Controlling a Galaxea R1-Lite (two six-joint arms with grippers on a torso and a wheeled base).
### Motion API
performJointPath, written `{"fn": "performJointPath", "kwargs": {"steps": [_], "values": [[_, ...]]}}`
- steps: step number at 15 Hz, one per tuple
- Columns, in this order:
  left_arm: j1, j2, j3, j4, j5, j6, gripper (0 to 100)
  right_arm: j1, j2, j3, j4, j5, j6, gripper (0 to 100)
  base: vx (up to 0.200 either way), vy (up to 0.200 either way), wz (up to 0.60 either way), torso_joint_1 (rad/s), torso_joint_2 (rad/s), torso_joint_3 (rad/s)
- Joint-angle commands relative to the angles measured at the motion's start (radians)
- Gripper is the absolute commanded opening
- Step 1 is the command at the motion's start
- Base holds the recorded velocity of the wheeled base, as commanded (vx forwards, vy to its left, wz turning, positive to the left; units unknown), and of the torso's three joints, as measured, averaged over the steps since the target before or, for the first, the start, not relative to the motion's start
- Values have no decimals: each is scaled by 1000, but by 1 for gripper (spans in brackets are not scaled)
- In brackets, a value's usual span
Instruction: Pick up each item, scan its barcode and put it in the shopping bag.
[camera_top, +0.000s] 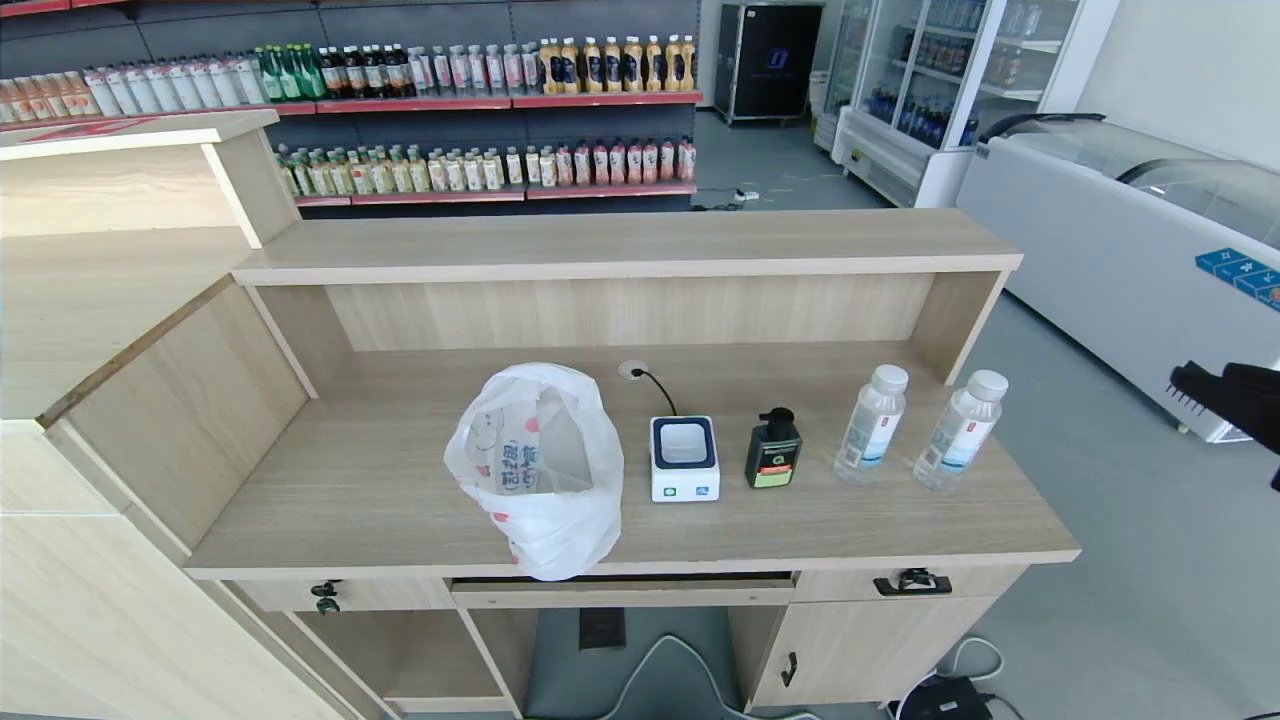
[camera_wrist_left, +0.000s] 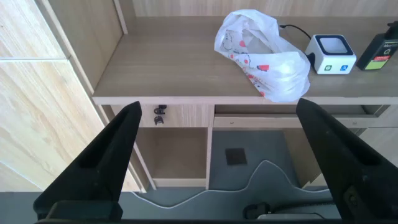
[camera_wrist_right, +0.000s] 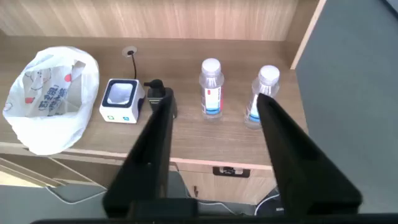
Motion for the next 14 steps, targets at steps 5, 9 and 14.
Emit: {"fn": "performJointPath", "kwargs": {"steps": [5,9,14], "values": [[0,0,0,0,0,0,100,-67,708,64,-516,314,-160,100,0,0,0,0,0,0],[0,0,0,0,0,0,100,-115,892,-14,-546,424,-334,100,0,0,0,0,0,0],[0,0,0,0,0,0,100,-112,1030,-185,-550,569,-441,100,0,0,0,0,0,0]]}}
